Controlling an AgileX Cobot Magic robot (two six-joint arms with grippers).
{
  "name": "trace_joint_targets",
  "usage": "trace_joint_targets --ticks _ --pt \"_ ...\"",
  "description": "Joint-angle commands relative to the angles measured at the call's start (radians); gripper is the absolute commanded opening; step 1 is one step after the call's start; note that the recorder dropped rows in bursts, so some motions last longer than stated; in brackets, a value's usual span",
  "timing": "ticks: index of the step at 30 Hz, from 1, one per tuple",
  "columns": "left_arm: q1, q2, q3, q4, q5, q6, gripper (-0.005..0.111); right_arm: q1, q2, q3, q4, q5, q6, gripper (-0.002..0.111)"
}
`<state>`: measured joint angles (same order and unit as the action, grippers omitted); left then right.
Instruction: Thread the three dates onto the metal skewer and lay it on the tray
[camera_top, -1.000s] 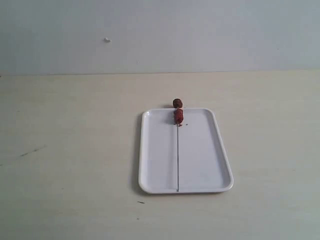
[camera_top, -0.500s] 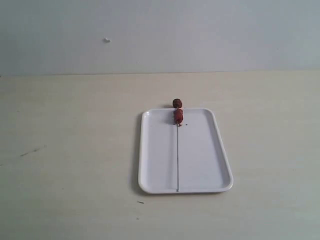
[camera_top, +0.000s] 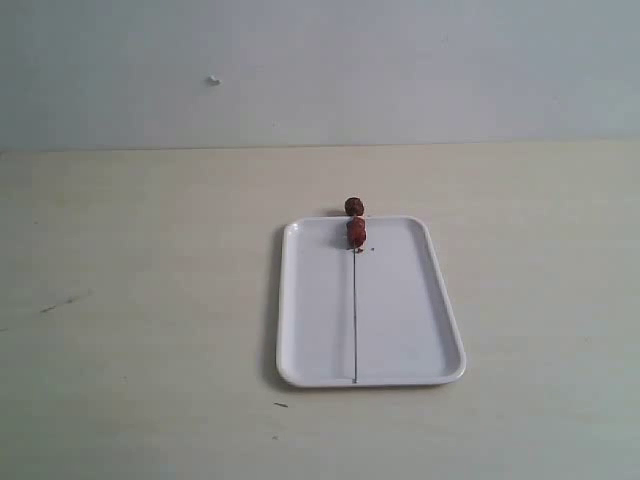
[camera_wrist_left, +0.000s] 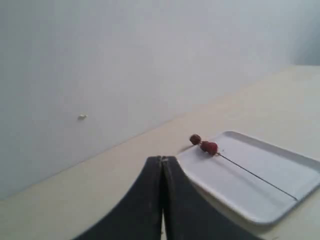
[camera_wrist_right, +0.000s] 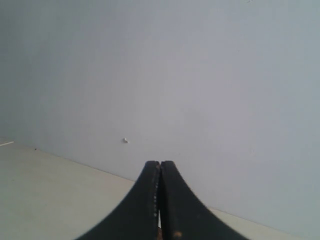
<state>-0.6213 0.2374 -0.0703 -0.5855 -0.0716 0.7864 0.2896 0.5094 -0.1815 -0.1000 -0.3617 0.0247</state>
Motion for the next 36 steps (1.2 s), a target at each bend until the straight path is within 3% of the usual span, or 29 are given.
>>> trace_joint_targets --ticks 1,5,11,19,21,33,36 --pt "-0.004 -0.004 0.031 0.351 0.029 -0.347 0.0 0.001 -0.005 0.006 -0.005 0.0 0.005 0.0" --pt "-0.004 -0.004 0.07 0.371 -0.113 -0.461 0.0 0.001 -0.005 0.006 -0.005 0.0 0.005 0.0" --pt "-0.004 -0.004 0.07 0.463 -0.08 -0.628 0.0 0.001 -0.005 0.006 -0.005 0.0 0.005 0.0" --pt "-0.004 -0.004 0.07 0.939 -0.078 -1.189 0.0 0.001 -0.005 0.006 -0.005 0.0 0.005 0.0" --pt "-0.004 -0.004 0.07 0.996 -0.072 -1.27 0.0 0.001 -0.005 0.006 -0.005 0.0 0.005 0.0" --pt "-0.004 -0.011 0.07 1.003 0.087 -1.255 0.0 0.001 -0.005 0.006 -0.005 0.0 0.005 0.0" --pt "0.063 -0.072 0.07 1.003 0.133 -1.255 0.0 0.001 -0.005 0.006 -0.005 0.0 0.005 0.0"
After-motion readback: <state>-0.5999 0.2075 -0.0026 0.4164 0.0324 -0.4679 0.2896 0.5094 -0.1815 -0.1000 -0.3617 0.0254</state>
